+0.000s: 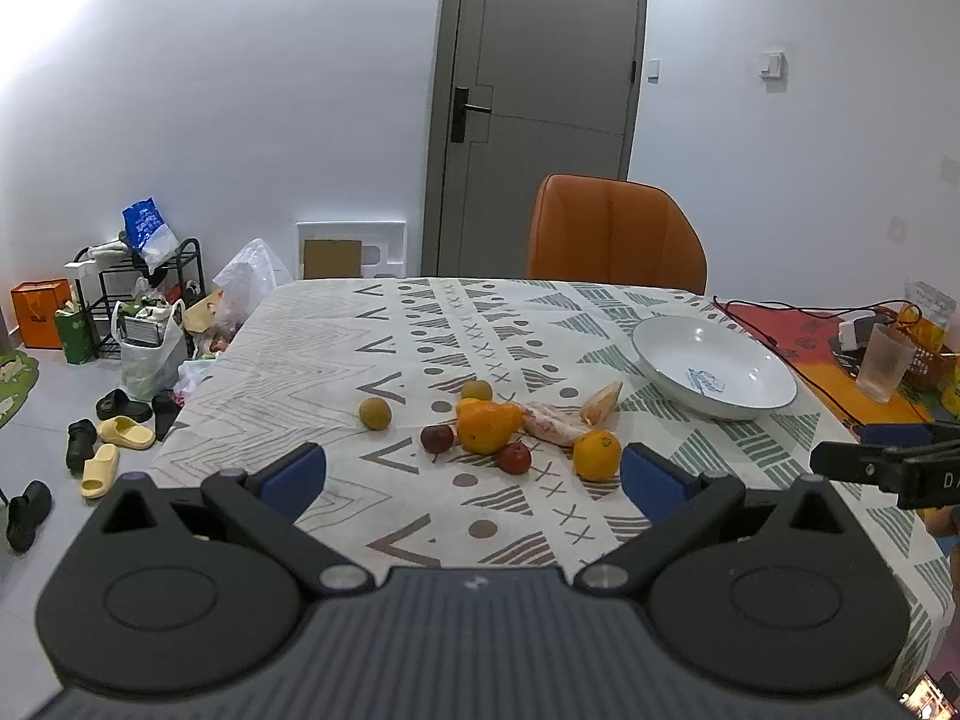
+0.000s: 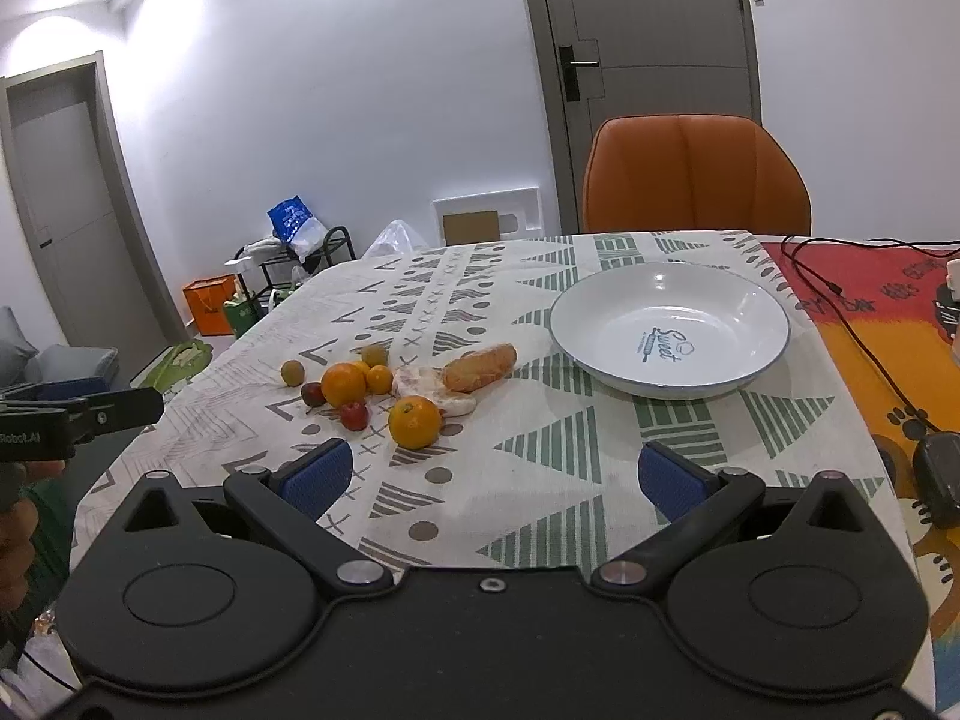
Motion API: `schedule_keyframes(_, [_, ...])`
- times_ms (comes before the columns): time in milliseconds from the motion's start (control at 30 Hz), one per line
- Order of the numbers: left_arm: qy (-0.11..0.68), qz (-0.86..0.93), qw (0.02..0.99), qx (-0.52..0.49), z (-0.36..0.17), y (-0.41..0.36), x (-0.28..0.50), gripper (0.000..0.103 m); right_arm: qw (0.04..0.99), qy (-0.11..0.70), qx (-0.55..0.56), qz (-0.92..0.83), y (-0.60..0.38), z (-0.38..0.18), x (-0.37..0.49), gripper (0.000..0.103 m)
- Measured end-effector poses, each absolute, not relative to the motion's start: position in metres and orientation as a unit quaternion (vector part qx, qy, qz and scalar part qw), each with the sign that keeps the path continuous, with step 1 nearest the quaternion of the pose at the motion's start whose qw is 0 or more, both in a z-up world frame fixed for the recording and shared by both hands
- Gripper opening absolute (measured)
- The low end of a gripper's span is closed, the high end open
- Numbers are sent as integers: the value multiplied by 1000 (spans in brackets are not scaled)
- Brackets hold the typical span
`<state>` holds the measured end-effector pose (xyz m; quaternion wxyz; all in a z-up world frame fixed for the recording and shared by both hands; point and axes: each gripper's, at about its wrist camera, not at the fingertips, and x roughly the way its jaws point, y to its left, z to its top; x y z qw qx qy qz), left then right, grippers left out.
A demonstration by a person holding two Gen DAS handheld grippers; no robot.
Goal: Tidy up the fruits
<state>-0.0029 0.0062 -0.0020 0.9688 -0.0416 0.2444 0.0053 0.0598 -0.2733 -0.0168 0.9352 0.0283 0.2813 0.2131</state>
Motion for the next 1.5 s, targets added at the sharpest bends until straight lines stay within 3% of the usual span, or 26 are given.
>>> schedule_keyframes(1500, [246, 11, 968, -46, -3, 9, -2, 103, 933, 283, 26, 220, -272, -16, 59, 103])
